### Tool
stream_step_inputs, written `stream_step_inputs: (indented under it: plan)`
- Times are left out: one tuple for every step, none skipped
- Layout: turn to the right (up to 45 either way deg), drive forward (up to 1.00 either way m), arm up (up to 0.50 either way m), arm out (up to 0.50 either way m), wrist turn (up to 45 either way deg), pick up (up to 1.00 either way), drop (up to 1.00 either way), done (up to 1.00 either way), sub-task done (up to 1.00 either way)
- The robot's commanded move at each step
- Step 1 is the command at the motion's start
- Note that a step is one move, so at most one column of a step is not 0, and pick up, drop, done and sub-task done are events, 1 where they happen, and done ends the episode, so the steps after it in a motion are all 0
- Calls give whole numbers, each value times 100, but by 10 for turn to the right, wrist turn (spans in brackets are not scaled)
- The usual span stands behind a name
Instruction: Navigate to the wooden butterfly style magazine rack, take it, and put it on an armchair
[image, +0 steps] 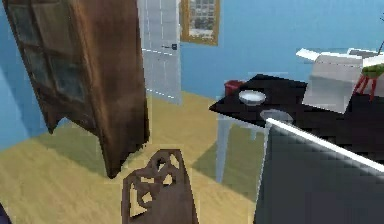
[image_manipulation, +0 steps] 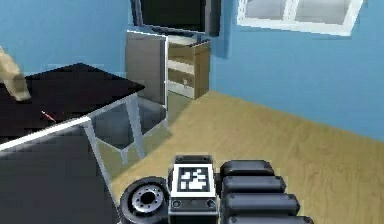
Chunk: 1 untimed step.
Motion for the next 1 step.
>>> stream_step_inputs:
  plan:
    - [-30,0,0,0,0,0,0,0,0]
